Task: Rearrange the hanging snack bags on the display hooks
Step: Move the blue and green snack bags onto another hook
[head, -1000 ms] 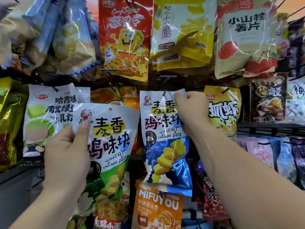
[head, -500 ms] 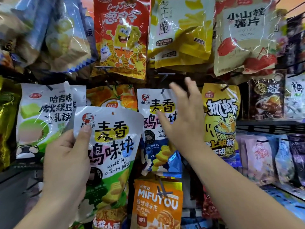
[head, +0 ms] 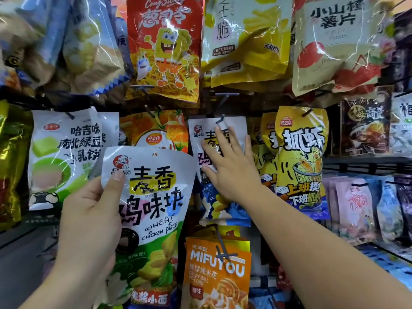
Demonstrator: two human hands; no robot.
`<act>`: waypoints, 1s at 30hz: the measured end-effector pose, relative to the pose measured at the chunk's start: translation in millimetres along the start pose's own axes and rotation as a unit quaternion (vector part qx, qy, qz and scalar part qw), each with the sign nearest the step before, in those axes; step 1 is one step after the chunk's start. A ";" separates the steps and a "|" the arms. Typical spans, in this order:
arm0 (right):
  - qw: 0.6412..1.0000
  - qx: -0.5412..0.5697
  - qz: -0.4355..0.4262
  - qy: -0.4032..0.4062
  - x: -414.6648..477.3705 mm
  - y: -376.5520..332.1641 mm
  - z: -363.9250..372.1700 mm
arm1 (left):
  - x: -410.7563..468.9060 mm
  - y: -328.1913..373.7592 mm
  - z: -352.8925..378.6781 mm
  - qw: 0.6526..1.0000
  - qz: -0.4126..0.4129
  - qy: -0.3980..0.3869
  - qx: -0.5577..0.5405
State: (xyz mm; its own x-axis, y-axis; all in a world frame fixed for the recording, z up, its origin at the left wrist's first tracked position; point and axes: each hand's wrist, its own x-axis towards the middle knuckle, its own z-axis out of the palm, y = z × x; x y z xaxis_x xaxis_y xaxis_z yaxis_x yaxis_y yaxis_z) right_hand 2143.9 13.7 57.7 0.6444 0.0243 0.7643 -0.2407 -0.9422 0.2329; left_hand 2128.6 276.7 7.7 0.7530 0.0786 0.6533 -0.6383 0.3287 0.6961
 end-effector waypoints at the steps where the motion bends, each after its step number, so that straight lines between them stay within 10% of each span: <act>1: 1.000 0.005 0.005 -0.009 2.3 -1.9 1.1 | 0.8 -1.2 -0.1 1.000 -0.003 0.007 0.003; 10: 0.990 0.098 0.034 -0.100 14.6 -8.7 -1.4 | -2.2 4.8 7.6 0.999 -0.040 -0.014 -0.019; 13: 0.964 0.256 0.070 0.009 8.1 -5.6 -21.6 | -4.7 13.9 17.7 0.998 -0.041 -0.038 -0.029; 18: 0.713 0.669 0.189 0.097 -22.2 -11.0 -79.3 | 4.8 17.9 42.9 0.997 -0.036 -0.062 -0.042; 22: 0.769 0.598 0.110 0.196 -28.6 -5.3 -95.4 | 14.5 25.5 72.9 0.993 -0.052 -0.085 -0.065; 30: 0.800 0.524 0.219 0.193 9.1 27.6 -87.8 | 32.9 28.5 125.5 0.986 -0.112 -0.111 -0.050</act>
State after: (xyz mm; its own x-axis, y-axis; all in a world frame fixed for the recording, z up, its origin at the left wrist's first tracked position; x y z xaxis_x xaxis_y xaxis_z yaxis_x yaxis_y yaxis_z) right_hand 2079.4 17.2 123.9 0.3432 -0.4749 0.8104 0.4891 -0.6463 -0.5858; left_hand 2115.1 170.6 86.4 0.8128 -0.2111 0.5429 -0.4325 0.4055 0.8053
